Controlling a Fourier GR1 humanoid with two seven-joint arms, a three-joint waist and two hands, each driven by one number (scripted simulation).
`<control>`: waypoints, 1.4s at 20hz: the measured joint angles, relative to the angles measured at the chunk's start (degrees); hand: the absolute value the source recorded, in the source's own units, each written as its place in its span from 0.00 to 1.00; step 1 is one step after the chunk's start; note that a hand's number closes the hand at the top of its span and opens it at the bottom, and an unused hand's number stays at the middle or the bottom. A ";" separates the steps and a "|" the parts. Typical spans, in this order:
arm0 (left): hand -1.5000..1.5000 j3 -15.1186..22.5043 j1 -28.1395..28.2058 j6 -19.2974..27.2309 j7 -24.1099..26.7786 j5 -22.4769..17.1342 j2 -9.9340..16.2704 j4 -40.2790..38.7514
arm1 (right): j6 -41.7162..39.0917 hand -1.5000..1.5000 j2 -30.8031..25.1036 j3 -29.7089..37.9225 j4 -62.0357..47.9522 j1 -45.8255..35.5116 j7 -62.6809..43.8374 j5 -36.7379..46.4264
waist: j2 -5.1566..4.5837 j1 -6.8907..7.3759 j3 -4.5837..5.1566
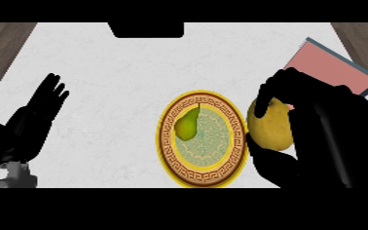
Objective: Pick the lemon from the plate and place it in the cardboard box
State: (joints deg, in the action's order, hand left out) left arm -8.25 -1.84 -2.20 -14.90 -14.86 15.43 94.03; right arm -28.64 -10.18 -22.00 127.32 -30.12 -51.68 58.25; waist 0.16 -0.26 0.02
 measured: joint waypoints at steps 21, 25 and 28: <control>0.50 -1.87 1.42 -2.06 -1.47 0.35 -0.88 2.84 | 11.33 1.00 -9.44 22.23 -25.23 2.41 27.28 -2.70 | -0.22 0.66 -0.04; 0.50 -1.36 1.02 -1.94 -1.04 1.33 -1.66 1.86 | 14.75 1.00 -8.21 22.52 -31.63 4.84 31.34 -2.92 | -0.27 0.61 -0.03; 0.50 -1.62 0.66 -2.28 -1.00 1.13 -1.63 1.38 | 14.48 0.00 -7.64 23.99 -37.47 4.85 31.72 -4.04 | -0.32 0.72 -0.04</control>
State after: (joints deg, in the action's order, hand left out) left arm -9.87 -1.19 -4.47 -15.90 -13.73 13.80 95.40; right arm -14.16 -17.83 1.99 89.85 -25.27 -19.95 54.21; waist -0.16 0.46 -0.02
